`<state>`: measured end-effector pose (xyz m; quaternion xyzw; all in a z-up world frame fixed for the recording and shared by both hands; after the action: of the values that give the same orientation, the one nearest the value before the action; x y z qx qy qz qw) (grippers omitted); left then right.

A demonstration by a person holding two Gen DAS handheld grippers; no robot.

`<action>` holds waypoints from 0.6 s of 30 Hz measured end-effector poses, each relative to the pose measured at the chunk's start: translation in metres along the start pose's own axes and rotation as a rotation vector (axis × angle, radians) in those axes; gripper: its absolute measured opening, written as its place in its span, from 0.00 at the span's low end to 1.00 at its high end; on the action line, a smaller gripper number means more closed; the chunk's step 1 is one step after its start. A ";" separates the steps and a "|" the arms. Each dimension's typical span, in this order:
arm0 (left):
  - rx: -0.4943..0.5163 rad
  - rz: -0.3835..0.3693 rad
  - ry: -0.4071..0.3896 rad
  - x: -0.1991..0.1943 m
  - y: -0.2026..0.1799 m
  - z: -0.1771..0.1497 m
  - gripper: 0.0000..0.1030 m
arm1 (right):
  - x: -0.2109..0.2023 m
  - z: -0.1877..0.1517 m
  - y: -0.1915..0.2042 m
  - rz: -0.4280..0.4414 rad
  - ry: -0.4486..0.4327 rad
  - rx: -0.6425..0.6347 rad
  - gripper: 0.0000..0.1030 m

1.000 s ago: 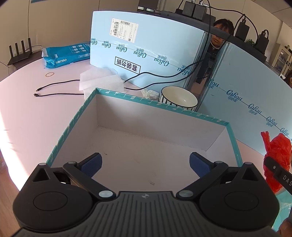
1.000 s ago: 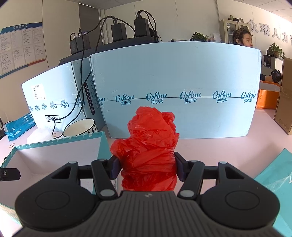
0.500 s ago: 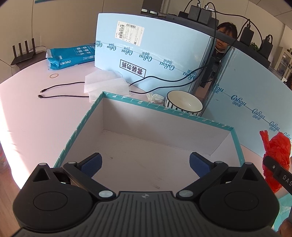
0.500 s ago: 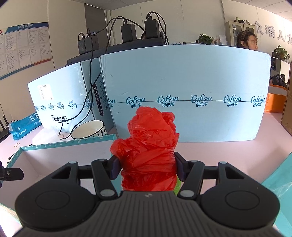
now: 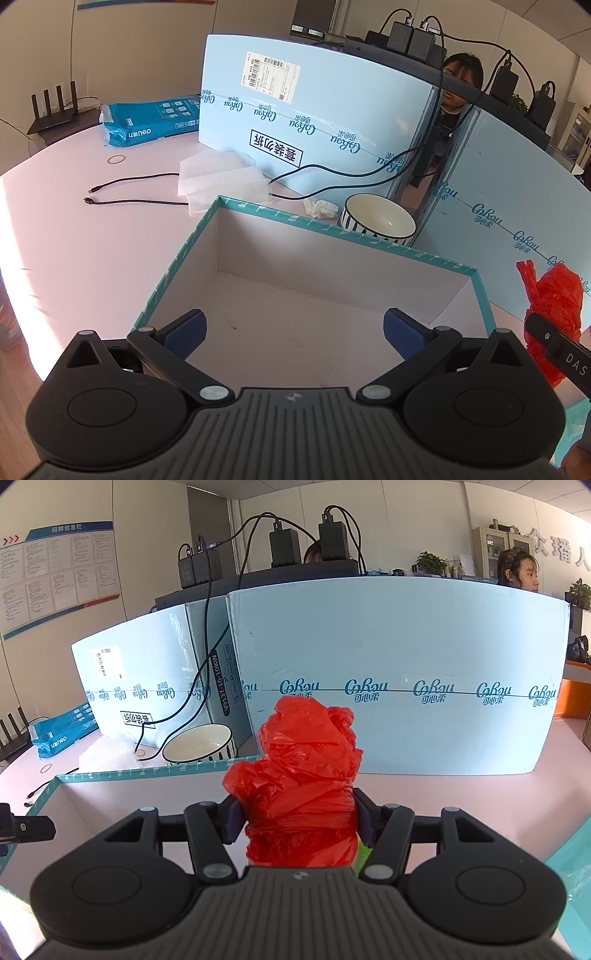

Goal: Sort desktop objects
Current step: 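Carry the red bag with the right tool toward the open white box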

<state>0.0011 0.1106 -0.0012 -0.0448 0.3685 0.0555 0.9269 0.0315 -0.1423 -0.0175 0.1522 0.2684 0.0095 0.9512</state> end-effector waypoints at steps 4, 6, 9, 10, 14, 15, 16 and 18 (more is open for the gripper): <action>-0.009 0.006 -0.001 0.000 0.003 0.000 0.99 | 0.002 0.000 0.006 0.009 0.002 -0.006 0.60; -0.013 0.010 -0.003 -0.001 0.005 0.001 0.99 | 0.002 0.000 0.008 0.014 0.003 -0.008 0.60; -0.012 0.013 -0.006 -0.002 0.006 0.001 0.99 | 0.004 -0.001 0.012 0.022 0.007 -0.010 0.60; -0.013 0.015 -0.007 -0.002 0.007 0.001 0.99 | 0.004 -0.001 0.013 0.025 0.009 -0.010 0.60; -0.018 0.024 -0.008 -0.002 0.010 0.000 0.99 | 0.006 -0.003 0.017 0.034 0.014 -0.013 0.60; -0.020 0.027 -0.008 -0.002 0.011 0.000 0.99 | 0.006 -0.003 0.018 0.036 0.015 -0.013 0.60; -0.021 0.030 -0.007 -0.002 0.013 0.000 0.99 | 0.007 -0.003 0.019 0.038 0.016 -0.014 0.60; -0.025 0.037 -0.004 -0.001 0.015 0.000 0.99 | 0.008 -0.004 0.021 0.043 0.019 -0.014 0.60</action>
<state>-0.0019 0.1249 -0.0009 -0.0496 0.3668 0.0771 0.9258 0.0376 -0.1208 -0.0184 0.1510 0.2740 0.0331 0.9492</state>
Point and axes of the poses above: each gripper's, at about its wrist camera, not at the fingertips, and x roughly the way its jaws point, y to its left, z to its top, the point moved 2 cm from there along x, roughly the way its jaws point, and after that the axes turned 11 degrees about x, right-handed, at the moved point
